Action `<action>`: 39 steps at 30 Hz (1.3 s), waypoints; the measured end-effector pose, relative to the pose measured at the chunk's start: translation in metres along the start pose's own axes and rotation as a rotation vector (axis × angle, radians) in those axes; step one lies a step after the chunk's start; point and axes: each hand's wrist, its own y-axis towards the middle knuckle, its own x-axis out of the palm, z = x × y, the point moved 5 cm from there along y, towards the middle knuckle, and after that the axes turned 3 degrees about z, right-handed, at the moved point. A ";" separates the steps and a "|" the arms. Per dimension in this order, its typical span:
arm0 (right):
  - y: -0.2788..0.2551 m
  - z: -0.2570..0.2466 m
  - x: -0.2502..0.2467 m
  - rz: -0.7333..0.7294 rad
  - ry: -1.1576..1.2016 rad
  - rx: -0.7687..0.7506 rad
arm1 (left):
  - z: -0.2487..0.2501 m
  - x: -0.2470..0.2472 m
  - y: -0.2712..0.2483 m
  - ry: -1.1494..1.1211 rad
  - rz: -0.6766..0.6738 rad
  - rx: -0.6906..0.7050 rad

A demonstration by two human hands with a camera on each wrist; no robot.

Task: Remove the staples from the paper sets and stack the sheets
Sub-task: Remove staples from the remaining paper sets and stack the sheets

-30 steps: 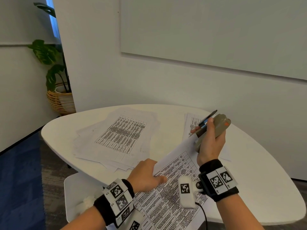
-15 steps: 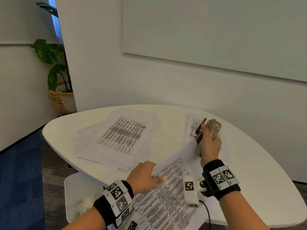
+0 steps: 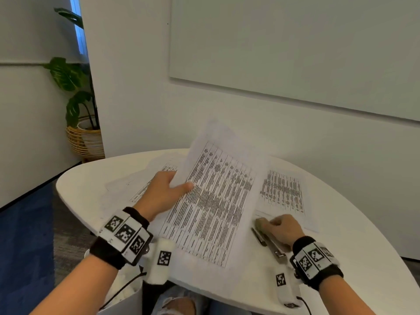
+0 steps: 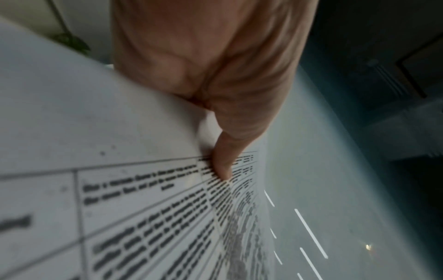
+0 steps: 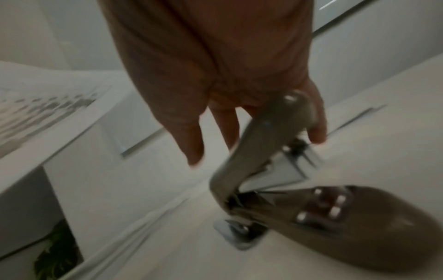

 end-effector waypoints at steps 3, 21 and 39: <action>-0.017 -0.038 -0.012 -0.010 0.549 -0.145 | 0.009 0.005 0.009 -0.134 0.026 0.032; 0.013 -0.054 -0.040 -0.025 0.662 -0.141 | -0.038 0.010 0.040 -0.216 0.196 -0.051; 0.104 0.084 -0.045 0.180 0.340 0.303 | -0.162 -0.086 0.070 1.010 0.013 -0.362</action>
